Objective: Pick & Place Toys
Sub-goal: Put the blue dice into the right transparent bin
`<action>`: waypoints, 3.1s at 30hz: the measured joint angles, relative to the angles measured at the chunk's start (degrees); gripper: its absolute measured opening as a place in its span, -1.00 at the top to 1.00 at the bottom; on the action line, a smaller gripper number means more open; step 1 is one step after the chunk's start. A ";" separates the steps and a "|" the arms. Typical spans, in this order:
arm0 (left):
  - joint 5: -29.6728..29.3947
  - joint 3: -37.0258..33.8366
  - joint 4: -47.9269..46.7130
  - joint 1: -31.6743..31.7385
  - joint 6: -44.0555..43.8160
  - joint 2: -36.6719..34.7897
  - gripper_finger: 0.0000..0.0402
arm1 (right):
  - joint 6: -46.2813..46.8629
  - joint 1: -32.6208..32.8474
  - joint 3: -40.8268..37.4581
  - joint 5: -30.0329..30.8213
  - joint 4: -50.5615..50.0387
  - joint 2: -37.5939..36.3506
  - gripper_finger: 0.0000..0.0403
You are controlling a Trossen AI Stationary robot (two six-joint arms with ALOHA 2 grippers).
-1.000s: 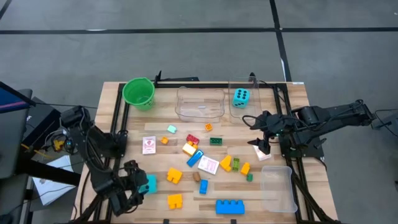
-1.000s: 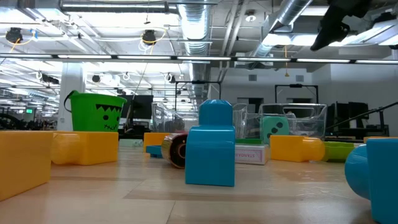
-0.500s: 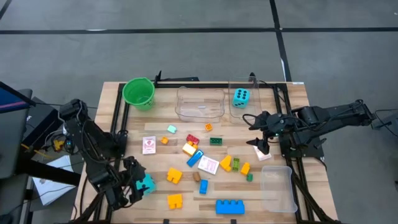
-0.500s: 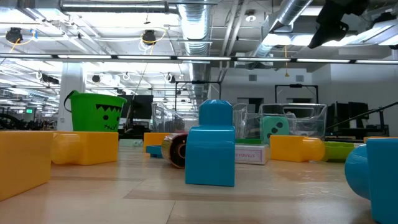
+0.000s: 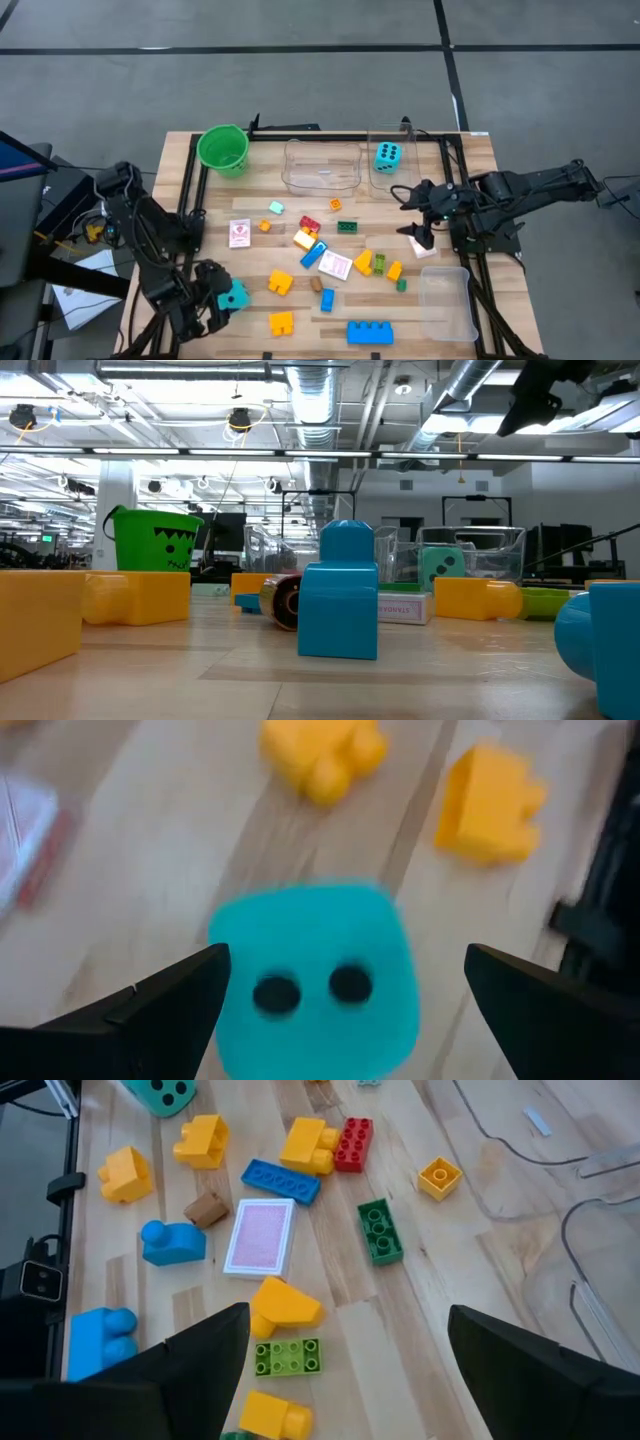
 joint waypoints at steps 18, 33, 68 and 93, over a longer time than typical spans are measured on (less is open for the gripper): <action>3.32 0.13 2.75 -0.79 -3.76 1.96 -0.99 | -1.36 0.00 0.02 0.15 0.04 0.00 -0.64; -12.11 -0.11 6.54 -1.89 0.94 -3.90 -0.99 | -1.97 0.00 0.00 0.17 0.25 0.00 -0.64; -45.27 0.02 16.78 2.50 23.95 -24.09 -0.99 | -6.42 0.00 0.00 1.58 0.50 -0.01 -0.64; -7.19 19.51 -26.56 8.58 5.36 5.57 -0.99 | -4.33 0.00 0.00 1.57 0.52 0.00 -0.64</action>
